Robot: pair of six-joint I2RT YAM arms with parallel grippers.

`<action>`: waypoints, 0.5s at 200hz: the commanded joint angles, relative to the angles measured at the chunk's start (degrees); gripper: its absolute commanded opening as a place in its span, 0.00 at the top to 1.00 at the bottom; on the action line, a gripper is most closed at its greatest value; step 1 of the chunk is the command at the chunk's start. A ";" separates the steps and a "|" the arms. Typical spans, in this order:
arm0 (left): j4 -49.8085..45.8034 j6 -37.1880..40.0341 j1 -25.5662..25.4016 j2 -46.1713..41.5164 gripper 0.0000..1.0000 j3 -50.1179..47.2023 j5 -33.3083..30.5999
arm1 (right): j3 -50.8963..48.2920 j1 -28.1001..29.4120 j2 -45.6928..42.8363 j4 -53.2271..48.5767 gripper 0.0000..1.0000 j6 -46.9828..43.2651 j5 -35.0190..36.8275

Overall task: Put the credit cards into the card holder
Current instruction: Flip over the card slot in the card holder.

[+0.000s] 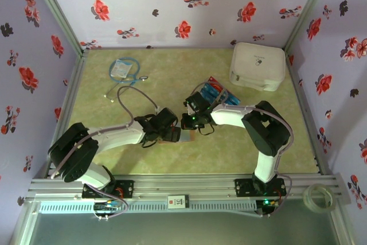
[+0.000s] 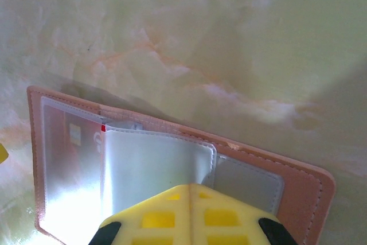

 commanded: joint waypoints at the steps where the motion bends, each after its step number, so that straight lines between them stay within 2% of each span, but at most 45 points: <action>1: 0.67 1.35 -0.57 0.57 0.00 1.04 -1.61 | -0.73 0.50 1.03 -0.16 1.00 0.99 -0.84; 100: 0.89 1.00 -0.71 3.98 0.00 -1.88 -3.48 | -0.37 0.50 0.75 -0.64 1.00 0.92 -0.67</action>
